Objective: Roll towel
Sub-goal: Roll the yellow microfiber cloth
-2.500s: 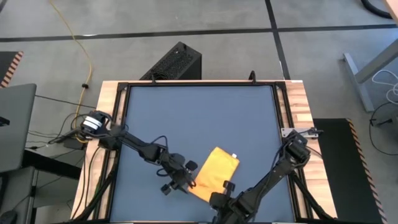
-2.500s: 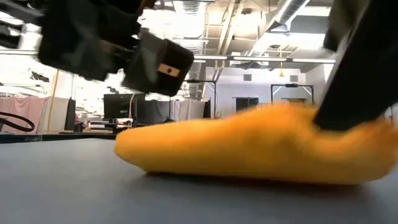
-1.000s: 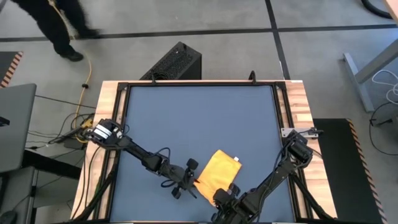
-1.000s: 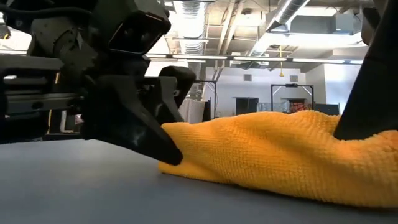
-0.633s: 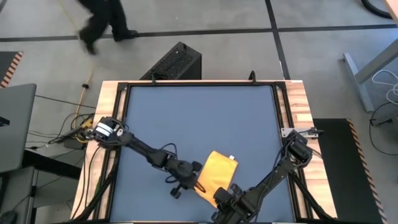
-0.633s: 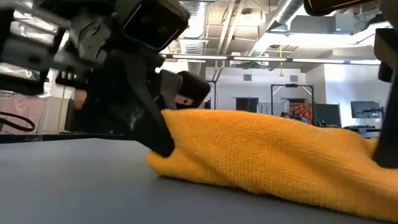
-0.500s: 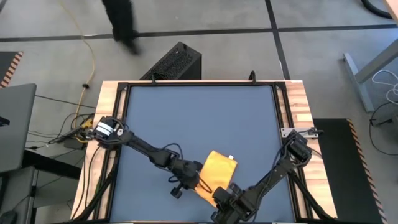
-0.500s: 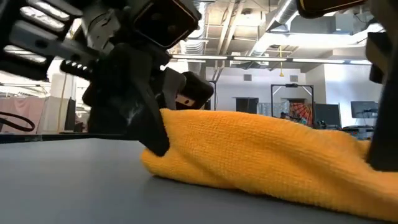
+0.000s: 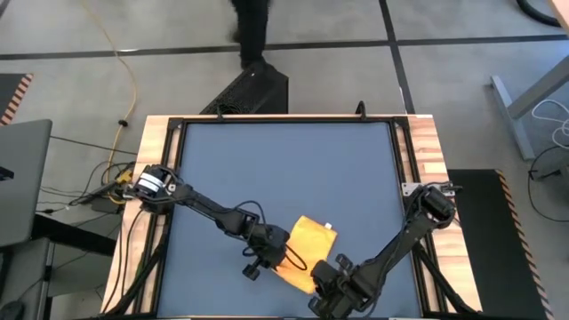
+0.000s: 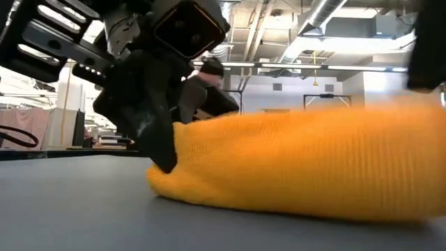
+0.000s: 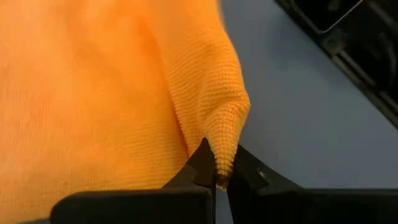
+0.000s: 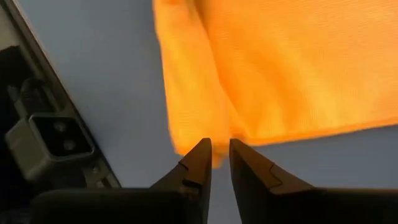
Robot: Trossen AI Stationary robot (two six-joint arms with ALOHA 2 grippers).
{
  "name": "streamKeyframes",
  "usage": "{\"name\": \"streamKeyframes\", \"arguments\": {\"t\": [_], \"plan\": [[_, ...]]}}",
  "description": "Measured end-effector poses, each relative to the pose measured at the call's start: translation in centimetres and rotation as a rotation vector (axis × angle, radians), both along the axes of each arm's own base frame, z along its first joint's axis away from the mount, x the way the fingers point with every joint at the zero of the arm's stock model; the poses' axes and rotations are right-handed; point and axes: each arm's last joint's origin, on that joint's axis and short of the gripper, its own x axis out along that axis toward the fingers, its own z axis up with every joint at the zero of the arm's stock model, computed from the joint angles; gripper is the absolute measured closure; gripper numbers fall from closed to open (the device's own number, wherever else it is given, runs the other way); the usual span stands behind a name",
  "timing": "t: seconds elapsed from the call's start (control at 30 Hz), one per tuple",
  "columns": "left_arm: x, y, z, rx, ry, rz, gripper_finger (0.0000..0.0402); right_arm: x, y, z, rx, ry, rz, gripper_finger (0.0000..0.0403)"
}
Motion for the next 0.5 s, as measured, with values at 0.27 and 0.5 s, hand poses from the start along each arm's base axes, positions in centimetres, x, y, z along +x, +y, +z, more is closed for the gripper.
{"name": "streamKeyframes", "arguments": {"t": [0.27, 0.5], "plan": [[0.3, 1.1, 0.0, -0.007, 0.012, 0.039, 0.0401, 0.0, 0.9, -0.6, -0.082, -0.048, 0.107, 0.0315], [0.4, 1.5, 0.0, -0.026, 0.027, 0.035, 0.0401, 1.4, 1.3, 0.0, -0.14, -0.184, 0.232, 0.0314]]}}
